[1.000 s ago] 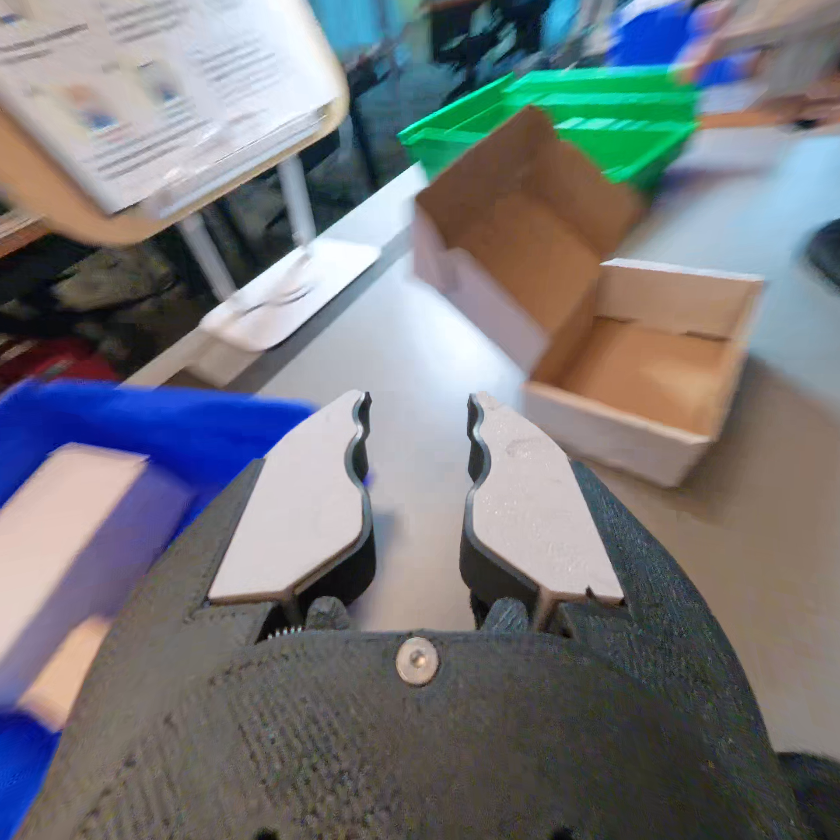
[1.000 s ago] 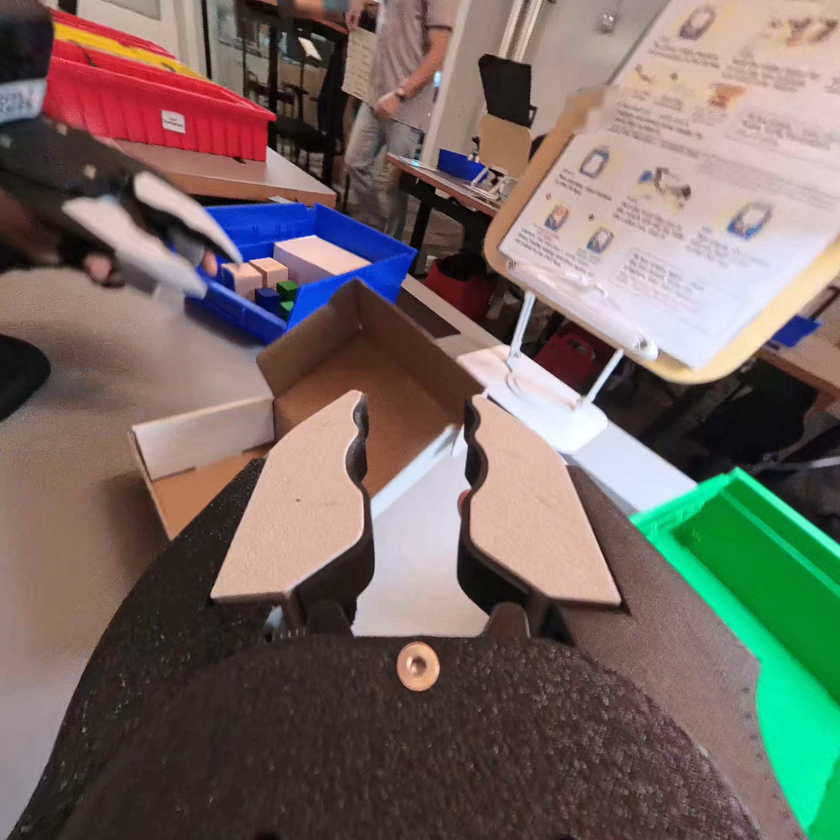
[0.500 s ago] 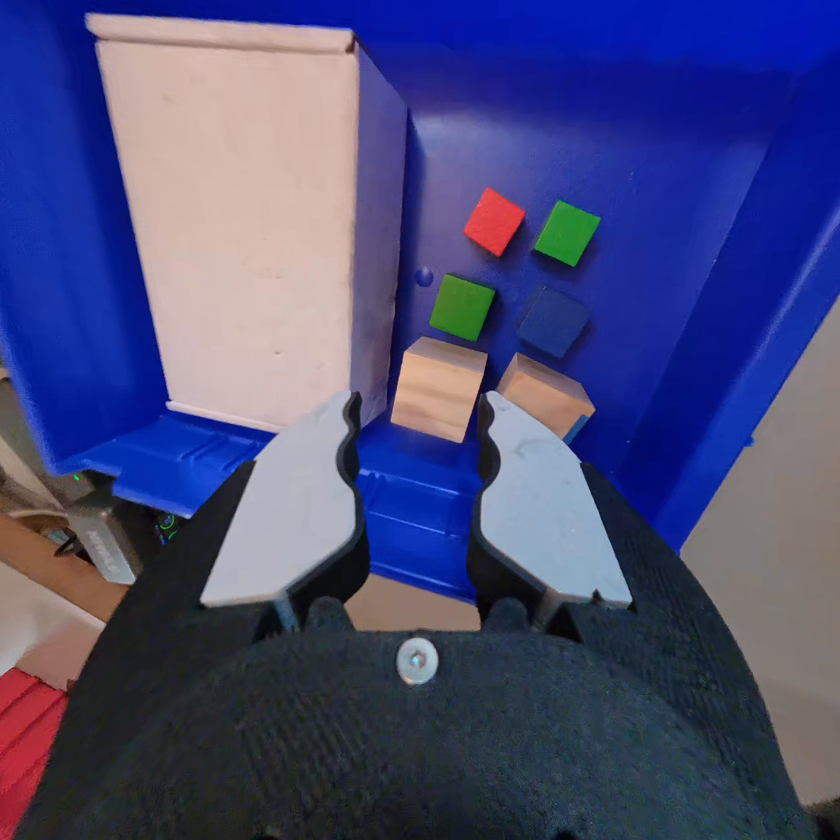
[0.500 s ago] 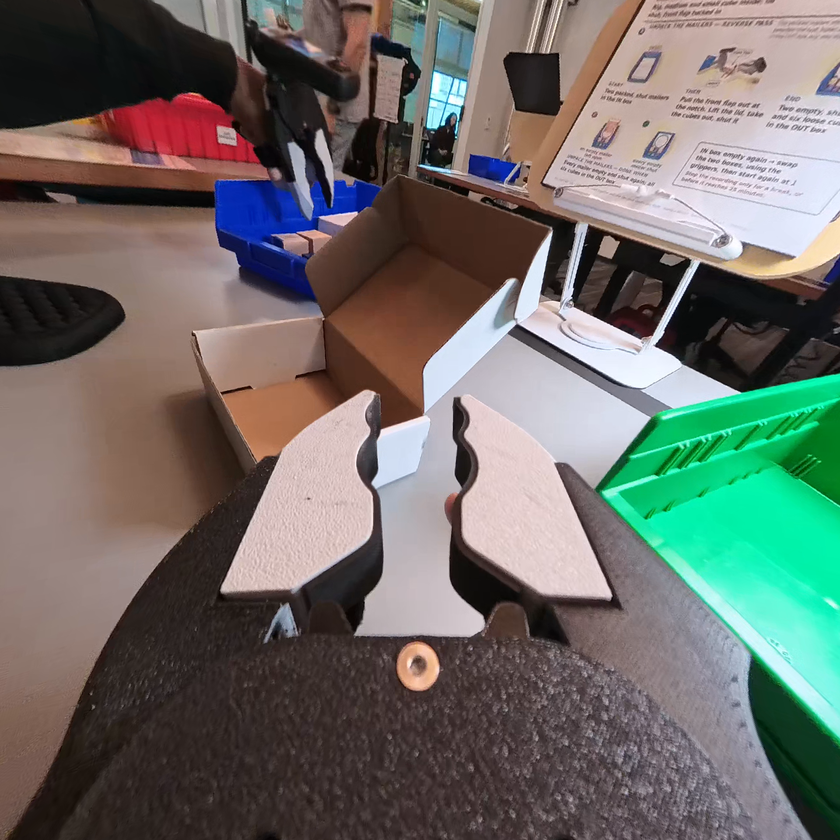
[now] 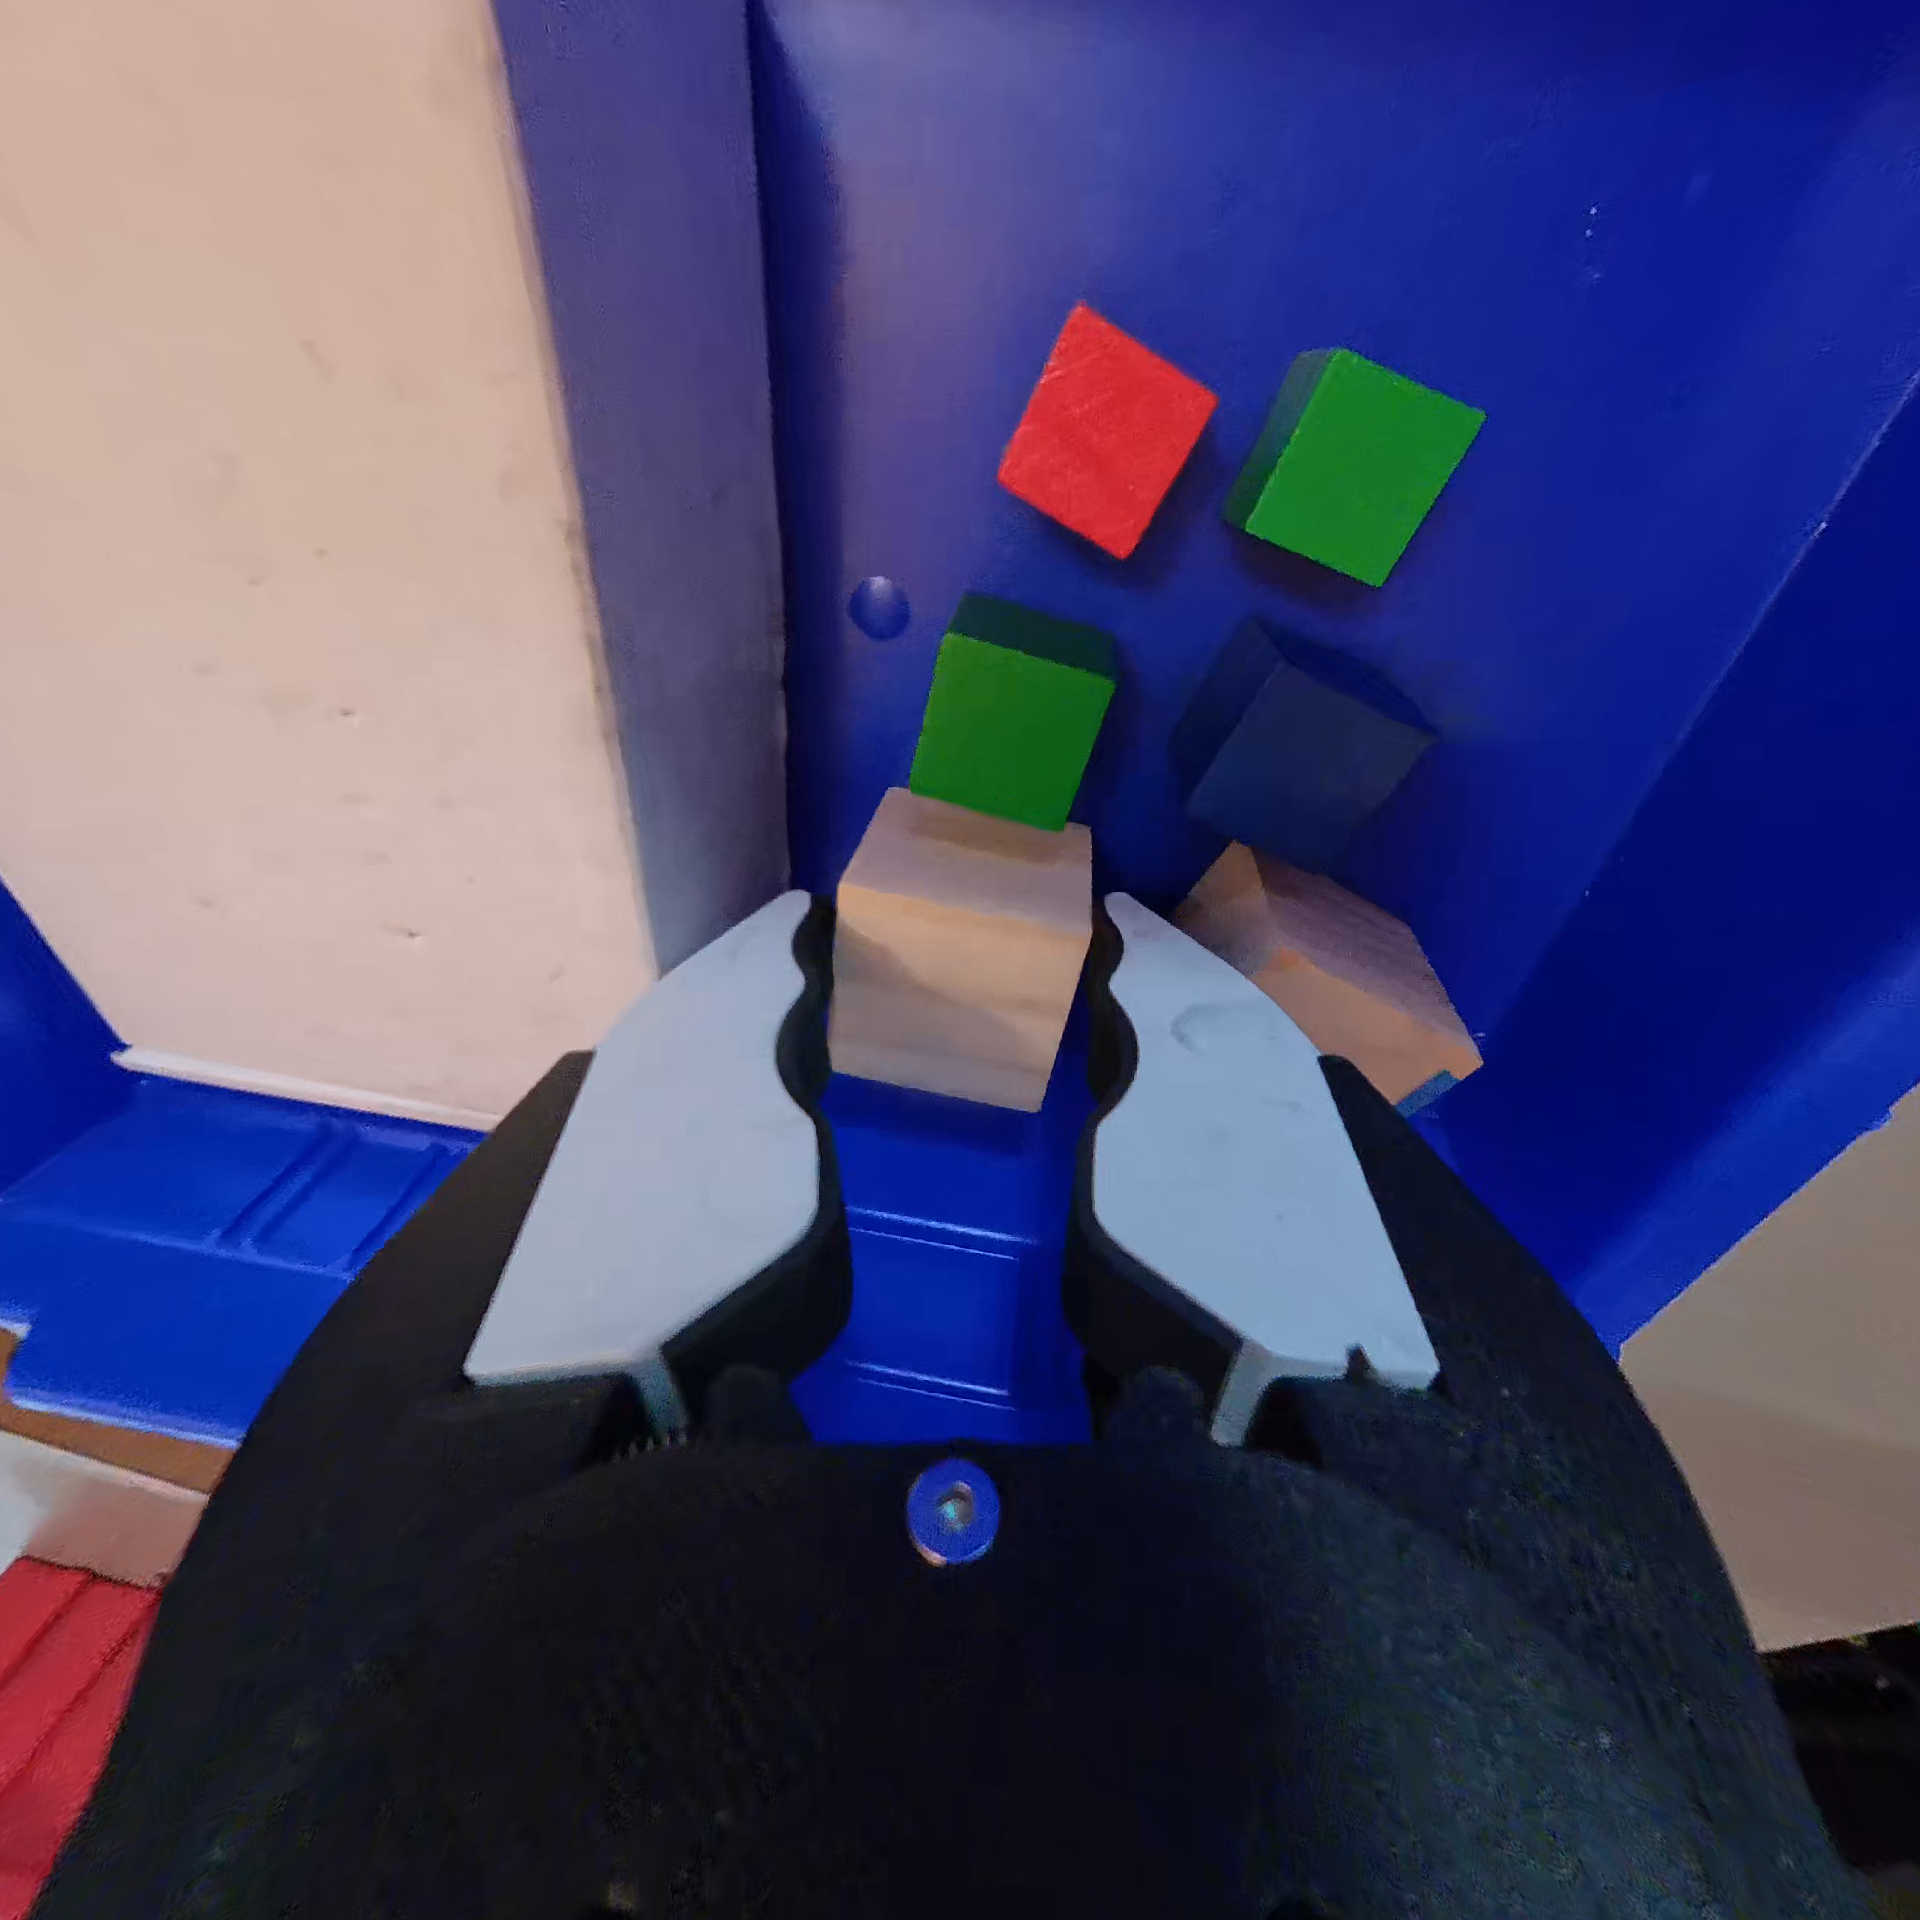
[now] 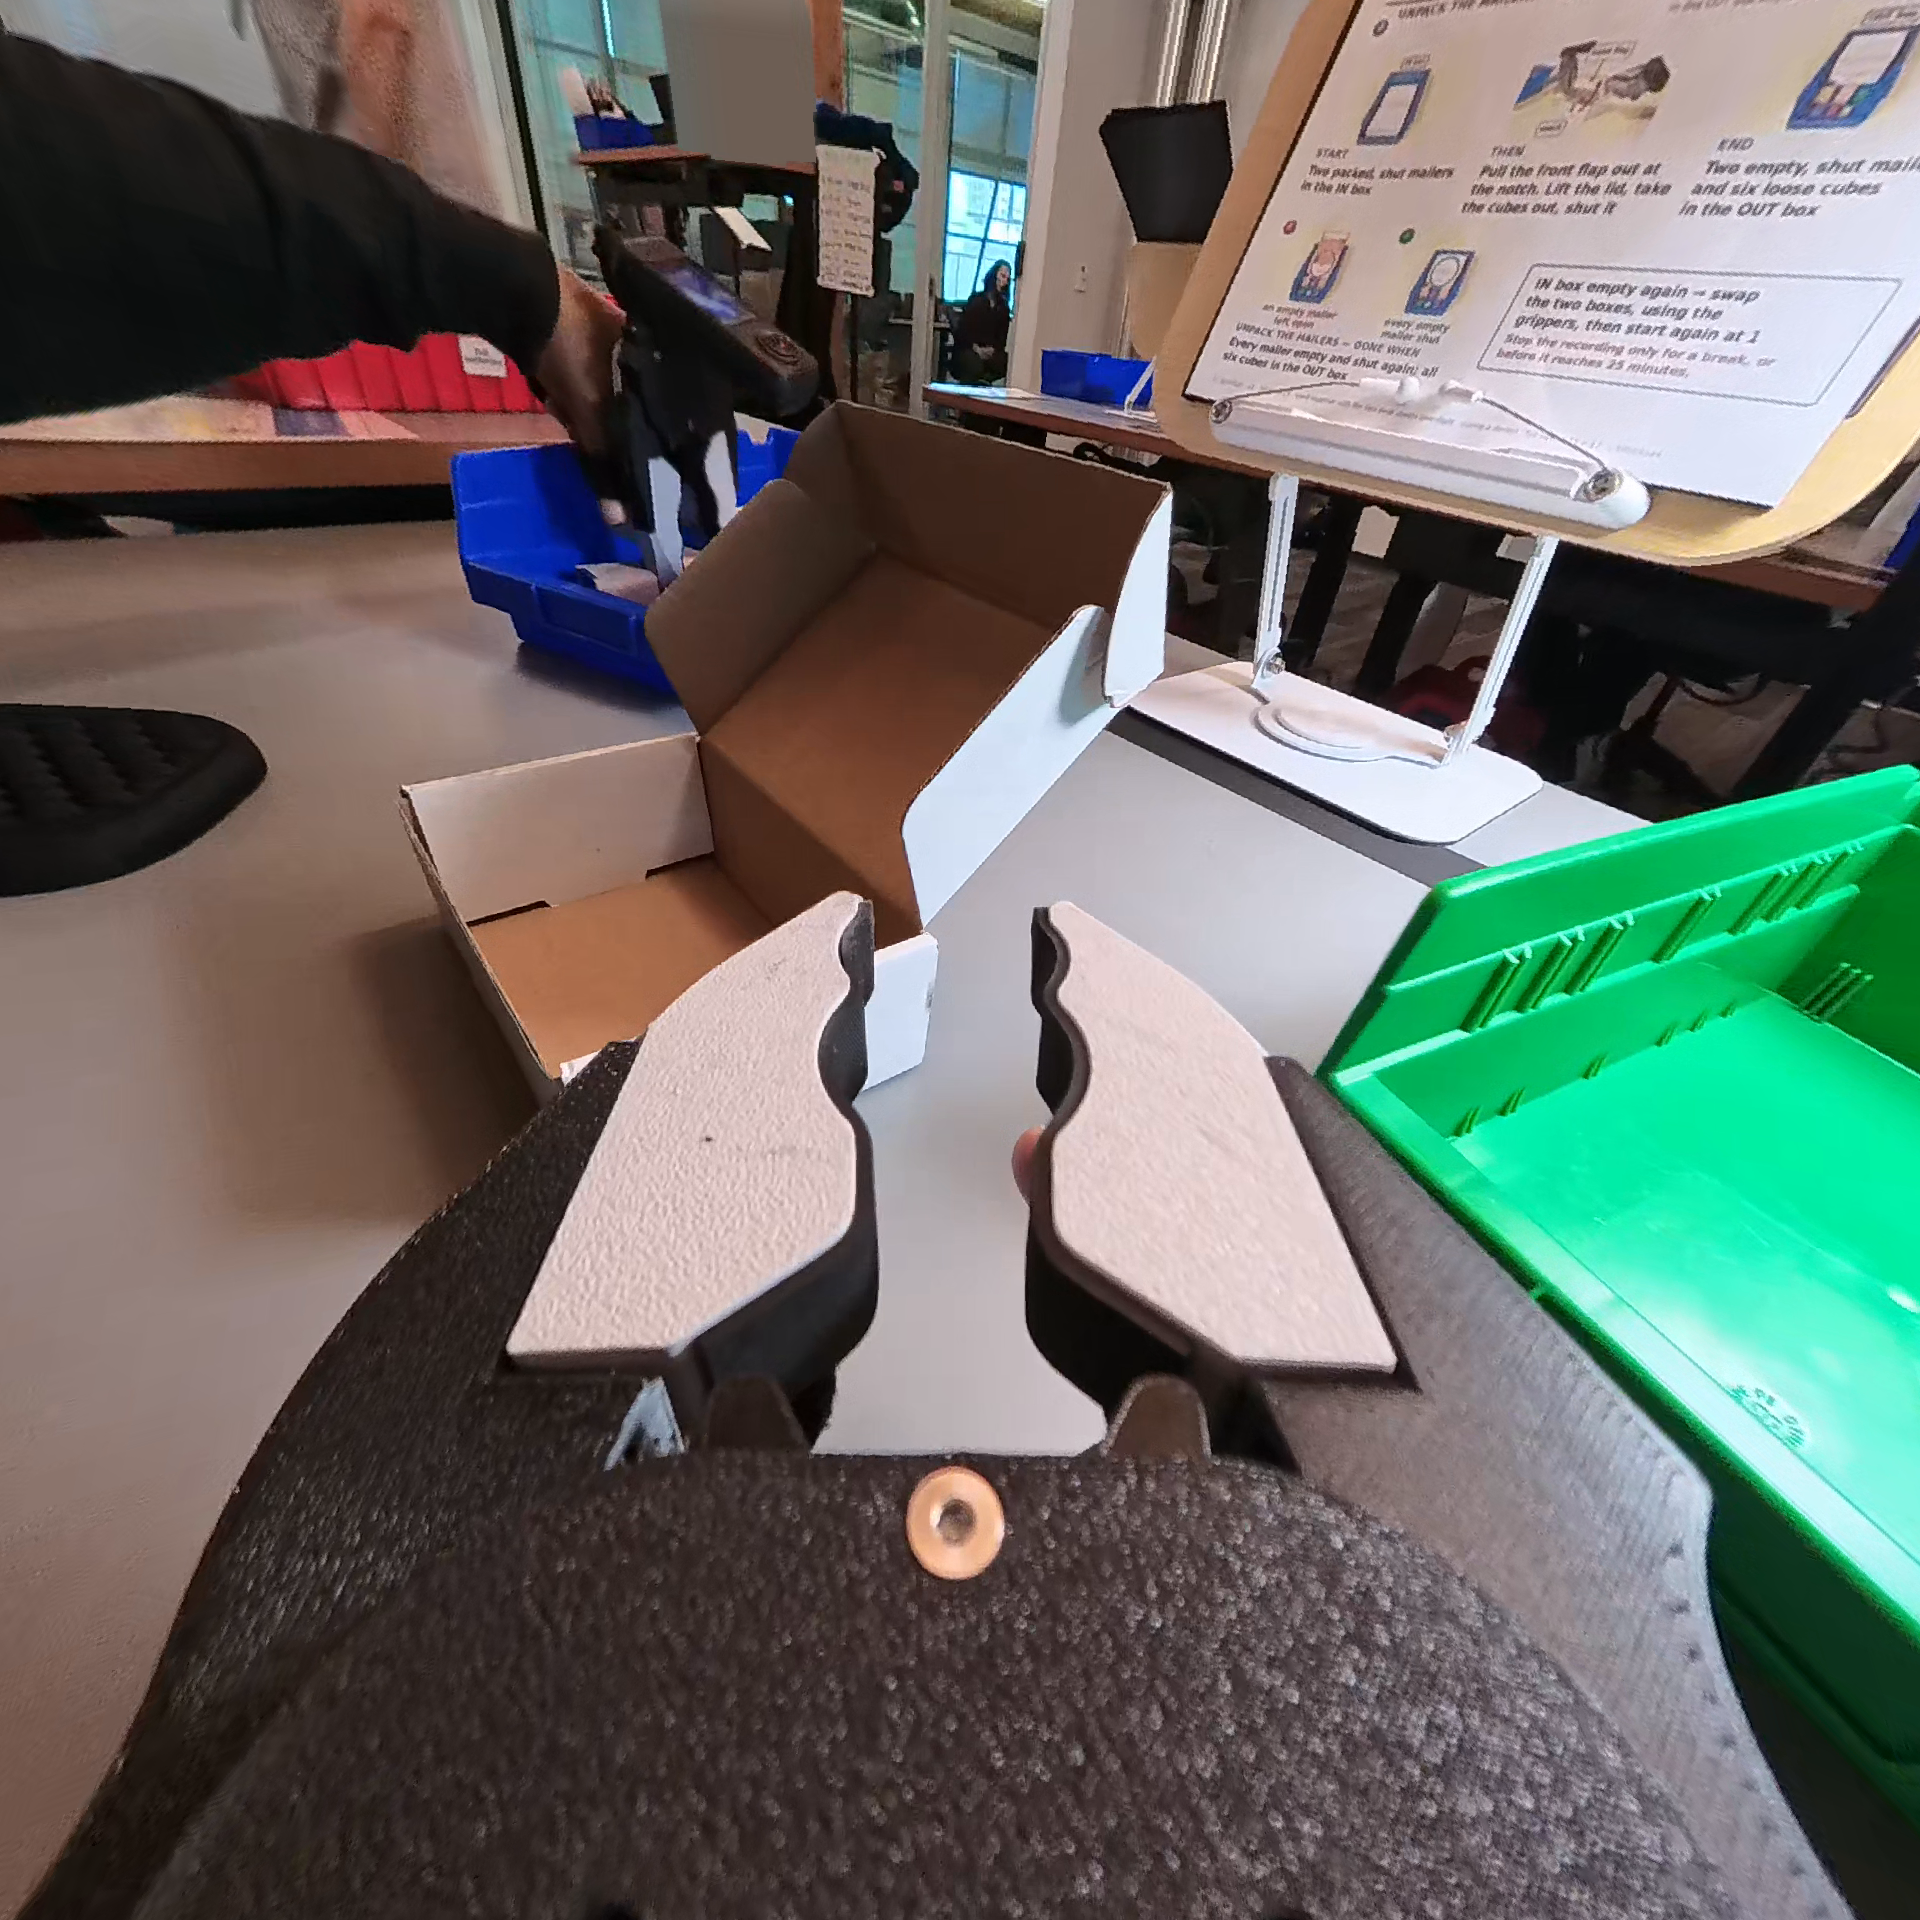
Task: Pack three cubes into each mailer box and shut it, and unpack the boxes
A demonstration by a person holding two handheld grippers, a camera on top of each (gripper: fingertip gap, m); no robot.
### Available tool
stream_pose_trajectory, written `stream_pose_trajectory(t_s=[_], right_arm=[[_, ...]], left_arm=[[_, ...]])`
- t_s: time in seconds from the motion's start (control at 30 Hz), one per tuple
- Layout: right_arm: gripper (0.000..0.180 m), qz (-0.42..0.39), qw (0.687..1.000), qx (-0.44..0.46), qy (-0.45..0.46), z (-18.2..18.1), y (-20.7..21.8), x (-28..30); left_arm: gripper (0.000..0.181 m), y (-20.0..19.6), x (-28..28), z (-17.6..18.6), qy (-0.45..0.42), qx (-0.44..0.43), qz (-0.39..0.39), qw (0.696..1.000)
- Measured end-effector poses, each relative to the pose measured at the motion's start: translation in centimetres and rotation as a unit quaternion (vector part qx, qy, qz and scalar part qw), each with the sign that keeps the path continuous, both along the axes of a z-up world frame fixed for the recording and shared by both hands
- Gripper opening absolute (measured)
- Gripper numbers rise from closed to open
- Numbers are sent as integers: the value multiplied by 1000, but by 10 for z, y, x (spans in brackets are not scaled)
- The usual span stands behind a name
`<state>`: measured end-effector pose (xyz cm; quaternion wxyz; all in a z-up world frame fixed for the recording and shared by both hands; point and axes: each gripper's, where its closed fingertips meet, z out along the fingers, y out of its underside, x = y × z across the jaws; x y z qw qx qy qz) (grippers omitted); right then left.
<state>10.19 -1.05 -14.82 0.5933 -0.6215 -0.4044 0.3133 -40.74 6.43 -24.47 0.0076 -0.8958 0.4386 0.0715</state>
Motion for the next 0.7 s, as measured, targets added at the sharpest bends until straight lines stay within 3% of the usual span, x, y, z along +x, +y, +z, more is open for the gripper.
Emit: stream_pose_trajectory(t_s=[0.17,0.4,0.57,0.7], right_arm=[[28,2,1000,3,-3,1,-2,-4],[26,6,1000,18,-9,3,-6,-4],[25,-1,1000,21,-7,4,-4,2],[25,-6,1000,19,3,7,-4,5]], left_arm=[[46,7,11,24,-5,37,-15,999],[46,4,51,113,0,103,-67,992],[46,-15,138,175,-29,145,-145,978],[46,-42,220,192,-78,141,-211,964]])
